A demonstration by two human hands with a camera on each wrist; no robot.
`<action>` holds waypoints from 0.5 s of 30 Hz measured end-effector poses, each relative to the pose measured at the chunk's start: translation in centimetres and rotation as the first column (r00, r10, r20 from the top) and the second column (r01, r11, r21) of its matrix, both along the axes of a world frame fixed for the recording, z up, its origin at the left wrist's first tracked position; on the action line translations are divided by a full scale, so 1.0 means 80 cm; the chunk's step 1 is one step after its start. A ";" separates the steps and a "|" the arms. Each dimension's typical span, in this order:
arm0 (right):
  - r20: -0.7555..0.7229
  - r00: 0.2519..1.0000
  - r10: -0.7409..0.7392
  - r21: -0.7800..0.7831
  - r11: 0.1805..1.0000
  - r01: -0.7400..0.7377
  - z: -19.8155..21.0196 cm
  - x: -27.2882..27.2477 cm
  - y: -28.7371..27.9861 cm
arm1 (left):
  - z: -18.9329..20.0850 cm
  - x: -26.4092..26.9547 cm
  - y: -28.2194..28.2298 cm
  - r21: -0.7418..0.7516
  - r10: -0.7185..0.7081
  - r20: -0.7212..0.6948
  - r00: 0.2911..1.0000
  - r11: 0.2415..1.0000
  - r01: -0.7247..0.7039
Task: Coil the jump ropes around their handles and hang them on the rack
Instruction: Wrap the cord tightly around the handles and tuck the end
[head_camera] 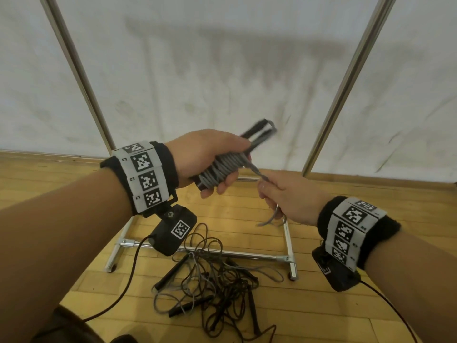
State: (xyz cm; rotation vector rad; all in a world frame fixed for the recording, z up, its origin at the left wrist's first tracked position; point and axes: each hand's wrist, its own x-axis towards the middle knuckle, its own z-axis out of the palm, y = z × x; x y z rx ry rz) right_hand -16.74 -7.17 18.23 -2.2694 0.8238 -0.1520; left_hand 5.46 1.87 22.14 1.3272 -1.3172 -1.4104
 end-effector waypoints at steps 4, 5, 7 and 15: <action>-0.148 0.985 0.086 -0.068 0.993 -0.097 0.004 -0.003 -0.013 | -0.012 -0.038 0.005 0.242 -0.379 0.240 0.894 0.915 0.323; -0.191 0.976 0.105 -0.094 0.988 -0.125 0.008 -0.001 -0.012 | -0.021 -0.048 0.006 0.320 -0.432 0.311 0.847 0.886 0.334; -0.284 0.952 0.117 -0.150 0.975 -0.165 0.020 0.006 -0.009 | -0.040 -0.063 0.005 0.439 -0.482 0.427 0.765 0.850 0.291; -0.450 0.887 0.104 -0.485 0.805 -0.340 0.059 0.010 0.012 | -0.070 -0.039 -0.013 0.244 -0.051 0.557 0.829 0.964 -0.105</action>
